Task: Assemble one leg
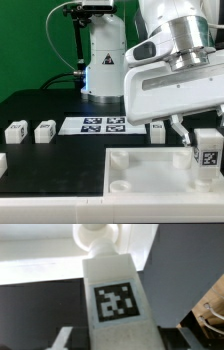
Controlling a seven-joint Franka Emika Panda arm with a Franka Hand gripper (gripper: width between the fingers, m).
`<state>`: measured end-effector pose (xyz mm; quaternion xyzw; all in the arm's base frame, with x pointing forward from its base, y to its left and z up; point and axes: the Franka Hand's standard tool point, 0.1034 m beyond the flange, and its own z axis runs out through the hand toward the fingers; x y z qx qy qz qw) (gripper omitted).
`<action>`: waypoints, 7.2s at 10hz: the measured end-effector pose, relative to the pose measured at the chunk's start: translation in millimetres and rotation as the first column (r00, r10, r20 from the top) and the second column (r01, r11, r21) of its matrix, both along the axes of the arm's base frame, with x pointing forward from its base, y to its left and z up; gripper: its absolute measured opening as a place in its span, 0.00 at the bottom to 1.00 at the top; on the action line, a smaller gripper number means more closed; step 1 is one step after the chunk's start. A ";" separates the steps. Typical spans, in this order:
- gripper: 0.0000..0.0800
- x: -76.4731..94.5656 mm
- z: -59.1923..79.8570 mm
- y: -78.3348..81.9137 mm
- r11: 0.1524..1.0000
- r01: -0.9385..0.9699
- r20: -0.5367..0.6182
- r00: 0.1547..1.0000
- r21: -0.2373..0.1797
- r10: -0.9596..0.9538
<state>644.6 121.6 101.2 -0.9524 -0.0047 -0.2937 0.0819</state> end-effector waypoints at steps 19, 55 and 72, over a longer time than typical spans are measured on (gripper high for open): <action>0.37 -19.3 -7.8 -7.7 1.000 -0.006 -0.017 1.000 -0.025 0.006; 0.81 -8.8 -12.6 -4.9 1.000 -0.005 -0.245 0.969 0.028 0.011; 0.37 -7.4 -23.4 -6.1 0.258 0.966 -0.679 0.172 -0.027 -0.714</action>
Offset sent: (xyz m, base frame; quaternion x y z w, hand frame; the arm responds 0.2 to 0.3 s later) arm -0.0215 0.0022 0.0046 0.0038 -0.0104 -0.0059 0.9999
